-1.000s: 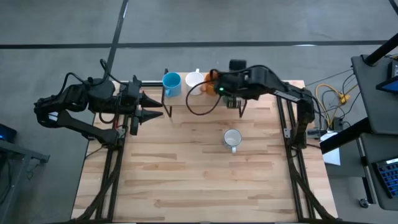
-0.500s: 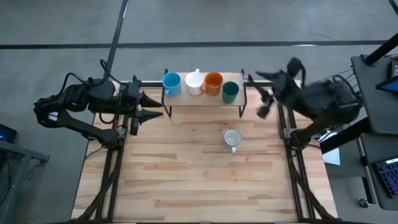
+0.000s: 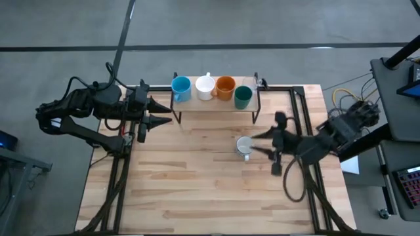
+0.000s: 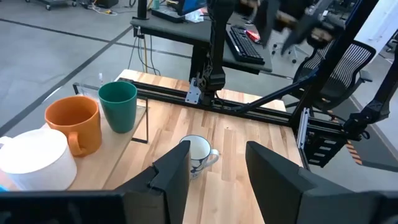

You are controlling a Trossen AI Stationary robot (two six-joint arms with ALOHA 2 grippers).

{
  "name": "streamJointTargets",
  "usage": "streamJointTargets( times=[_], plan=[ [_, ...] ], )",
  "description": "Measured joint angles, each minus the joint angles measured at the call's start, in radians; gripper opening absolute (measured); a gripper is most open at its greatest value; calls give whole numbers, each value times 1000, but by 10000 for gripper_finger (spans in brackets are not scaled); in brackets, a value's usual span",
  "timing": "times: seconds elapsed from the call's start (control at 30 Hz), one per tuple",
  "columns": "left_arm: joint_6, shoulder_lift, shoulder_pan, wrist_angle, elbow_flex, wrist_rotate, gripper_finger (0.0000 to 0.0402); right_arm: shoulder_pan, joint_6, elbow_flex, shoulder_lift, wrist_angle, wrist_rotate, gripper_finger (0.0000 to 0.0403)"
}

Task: Stack small to large cups/mugs on shelf
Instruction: Put the white patterned mug on the shelf

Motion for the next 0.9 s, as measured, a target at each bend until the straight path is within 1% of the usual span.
streamJointTargets(
  times=[0.17,0.27,0.33,0.37,0.43,0.57,0.67,0.77,0.9],
  plan=[
    [0,0,0,0,0,0,141,45,122,-149,-1,138,-3,134],
    [0,0,0,0,0,0,141,68,220,-243,-1,214,27,134],
    [0,0,0,0,0,1,141,85,295,-309,-1,257,67,134],
    [2,0,0,0,0,1,141,93,337,-342,-1,279,97,135],
    [6,0,0,0,0,1,141,110,442,-408,-1,315,195,135],
    [12,0,0,0,0,8,141,155,746,-513,0,288,400,135],
    [29,0,0,0,0,18,141,191,893,-580,13,282,479,135],
    [32,-2,0,-1,0,19,141,215,940,-639,33,278,459,135],
    [35,-4,0,-1,0,20,141,235,963,-707,68,279,362,135]
  ],
)
